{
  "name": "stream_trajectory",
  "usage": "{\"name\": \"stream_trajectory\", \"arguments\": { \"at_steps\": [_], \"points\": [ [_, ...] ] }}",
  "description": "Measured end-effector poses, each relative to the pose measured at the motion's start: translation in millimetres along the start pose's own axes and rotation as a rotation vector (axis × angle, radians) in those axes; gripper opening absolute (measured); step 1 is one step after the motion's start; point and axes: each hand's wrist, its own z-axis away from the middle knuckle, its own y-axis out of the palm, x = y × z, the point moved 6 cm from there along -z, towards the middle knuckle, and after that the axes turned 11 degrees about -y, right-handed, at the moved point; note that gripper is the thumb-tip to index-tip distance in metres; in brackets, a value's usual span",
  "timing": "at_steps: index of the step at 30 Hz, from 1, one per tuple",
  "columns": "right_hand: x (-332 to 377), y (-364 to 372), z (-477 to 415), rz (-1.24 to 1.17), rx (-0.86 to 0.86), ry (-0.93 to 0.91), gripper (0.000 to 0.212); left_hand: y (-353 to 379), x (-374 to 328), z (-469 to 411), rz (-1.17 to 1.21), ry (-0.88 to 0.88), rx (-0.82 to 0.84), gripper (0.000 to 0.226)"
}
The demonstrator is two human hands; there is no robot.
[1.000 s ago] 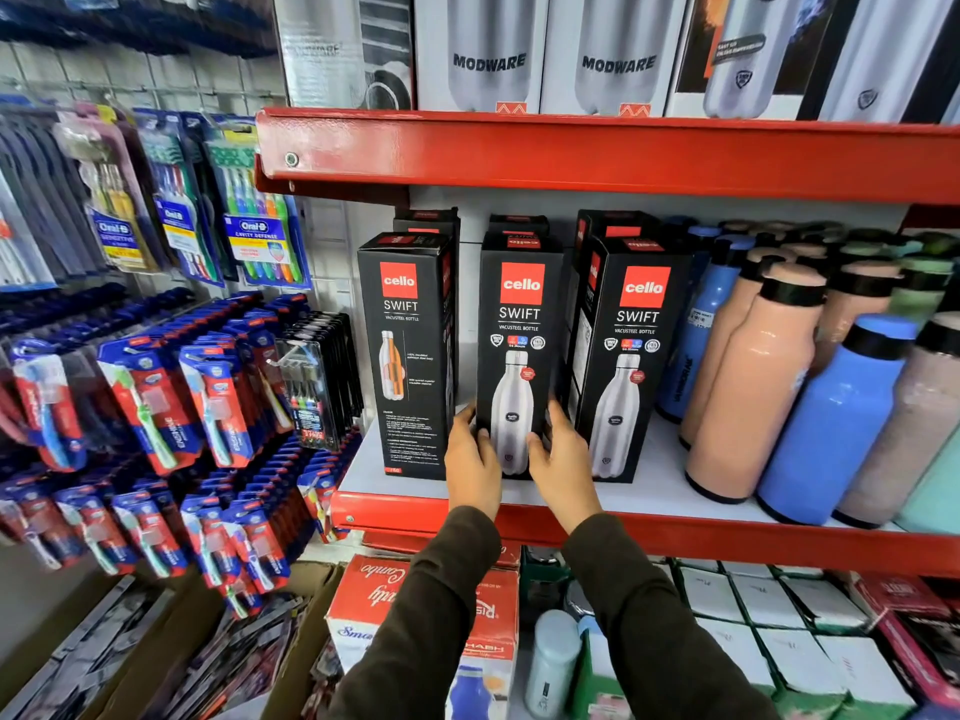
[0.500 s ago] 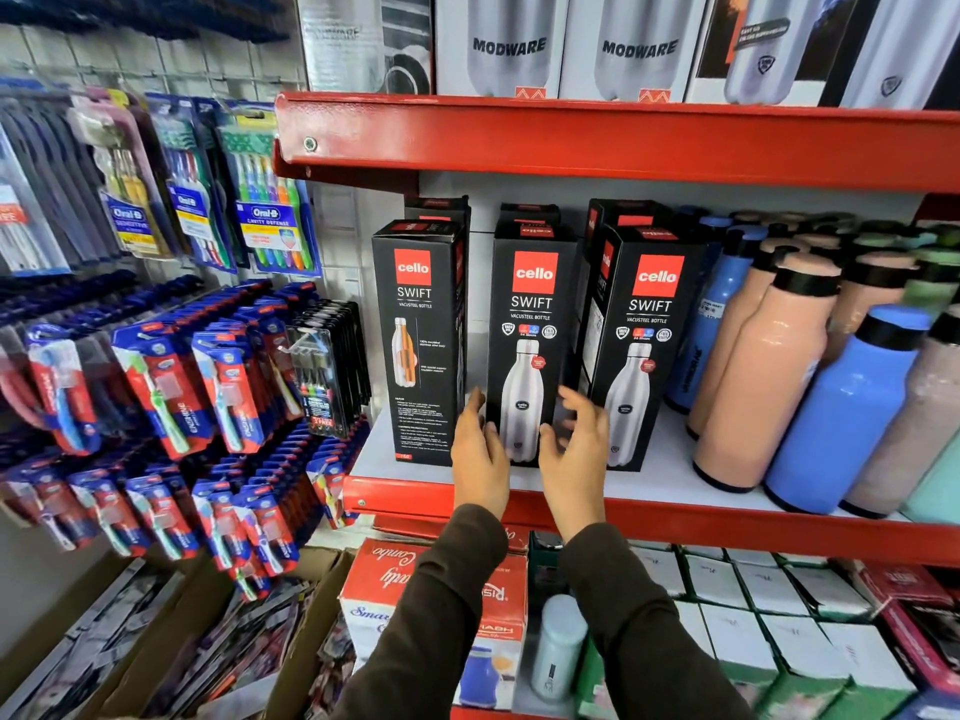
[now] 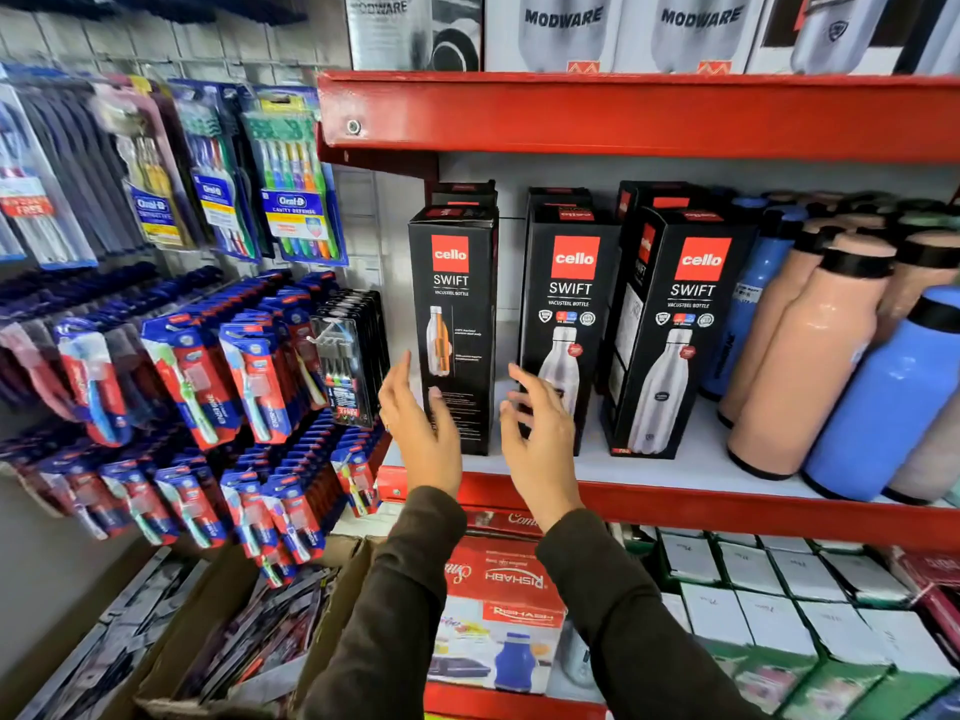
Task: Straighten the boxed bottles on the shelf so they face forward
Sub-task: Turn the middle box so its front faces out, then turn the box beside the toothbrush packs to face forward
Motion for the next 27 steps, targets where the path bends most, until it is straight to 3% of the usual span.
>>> {"name": "stream_trajectory", "arguments": {
  "at_steps": [6,13,22,27],
  "points": [
    [-13.8,34.6,-10.4,0.083,0.137,0.163,0.048,0.5,33.2,-29.7,0.006,-0.16,0.273,0.042],
    [-12.6,45.7,-8.2,0.085,0.122,0.184,0.048,-1.7,45.3,-40.2,0.102,-0.201,0.314,0.033],
    [1.9,41.9,-20.6,0.02,0.04,0.142,0.076,-13.9,25.6,-41.4,0.379,-0.24,0.374,0.032],
    [6.6,40.0,-26.1,0.042,-0.053,0.165,0.084,-21.4,22.5,-35.7,0.375,-0.202,0.323,0.038]
  ]
}}
